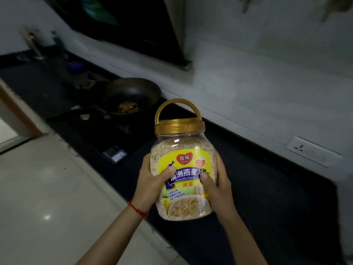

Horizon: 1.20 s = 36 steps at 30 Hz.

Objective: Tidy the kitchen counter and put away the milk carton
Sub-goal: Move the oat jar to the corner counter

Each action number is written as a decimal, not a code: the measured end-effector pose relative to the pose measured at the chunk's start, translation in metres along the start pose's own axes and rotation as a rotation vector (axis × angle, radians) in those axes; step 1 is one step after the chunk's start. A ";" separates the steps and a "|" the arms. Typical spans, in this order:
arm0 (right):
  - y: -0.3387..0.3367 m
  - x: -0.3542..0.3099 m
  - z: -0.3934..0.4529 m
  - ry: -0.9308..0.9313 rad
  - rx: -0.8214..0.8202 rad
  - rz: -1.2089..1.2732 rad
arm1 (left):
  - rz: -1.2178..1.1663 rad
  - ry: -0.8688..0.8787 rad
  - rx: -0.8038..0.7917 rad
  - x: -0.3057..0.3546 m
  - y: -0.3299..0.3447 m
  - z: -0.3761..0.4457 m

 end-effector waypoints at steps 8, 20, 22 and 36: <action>0.203 0.069 -0.036 0.123 -0.260 0.042 | -0.054 -0.023 0.240 0.010 -0.218 -0.066; 0.441 0.148 -0.039 0.280 -0.680 0.040 | -0.169 -0.077 0.699 0.020 -0.449 -0.123; 0.470 0.161 -0.030 0.282 -0.720 0.020 | -0.193 -0.089 0.731 0.023 -0.476 -0.119; 0.694 0.261 0.128 0.314 -0.948 0.021 | -0.238 -0.103 0.917 0.109 -0.673 0.012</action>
Point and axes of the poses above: each hand's wrist, its own z-axis towards the middle knuckle, its own y-axis out of the palm, x = y × z, the point moved 1 cm from there along z, towards the middle knuckle, and after that the axes turned 14 degrees about -y, right-handed, at the moved point
